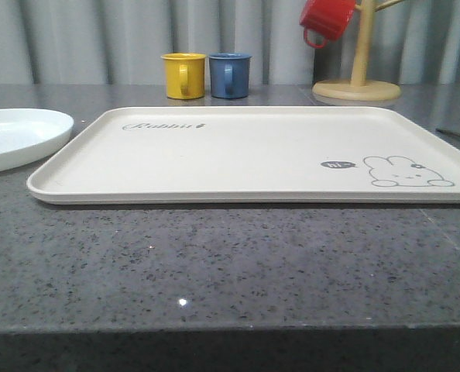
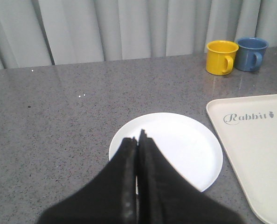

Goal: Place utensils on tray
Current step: 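Move the left gripper down toward the white plate's rim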

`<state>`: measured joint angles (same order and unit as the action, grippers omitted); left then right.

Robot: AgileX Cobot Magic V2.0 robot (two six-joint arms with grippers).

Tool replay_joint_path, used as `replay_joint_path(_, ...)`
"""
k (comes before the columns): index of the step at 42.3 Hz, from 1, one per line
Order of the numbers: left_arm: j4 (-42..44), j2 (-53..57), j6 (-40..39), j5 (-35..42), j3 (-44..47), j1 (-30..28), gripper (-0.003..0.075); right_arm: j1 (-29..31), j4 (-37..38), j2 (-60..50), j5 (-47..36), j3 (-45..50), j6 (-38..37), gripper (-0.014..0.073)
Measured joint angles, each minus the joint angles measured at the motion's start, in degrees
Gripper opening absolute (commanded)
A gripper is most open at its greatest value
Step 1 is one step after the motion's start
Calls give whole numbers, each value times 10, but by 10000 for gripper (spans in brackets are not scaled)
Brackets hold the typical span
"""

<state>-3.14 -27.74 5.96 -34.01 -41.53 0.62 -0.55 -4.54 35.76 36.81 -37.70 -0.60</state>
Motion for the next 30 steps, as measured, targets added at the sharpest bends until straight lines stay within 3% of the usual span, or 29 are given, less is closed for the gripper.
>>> replay_joint_path(5,0,-15,0,0,0,0,-18,0,0,17,1,0,0,-23)
replay_joint_path(9,0,-27,0,0,0,0,33,0,1,24,2,0,6,174)
replay_joint_path(12,0,-38,0,-2,0,0,172,0,2,29,2,0,15,339)
replay_joint_path(15,0,-49,0,-6,0,0,335,0,5,28,2,0,22,430)
replay_joint_path(17,0,-58,0,-7,0,0,445,0,6,28,2,0,23,454)
replay_joint_path(20,0,-69,0,-9,0,0,545,0,5,28,2,0,23,457)
replay_joint_path(30,2,-131,0,-13,-2,0,567,0,5,28,2,0,24,457)
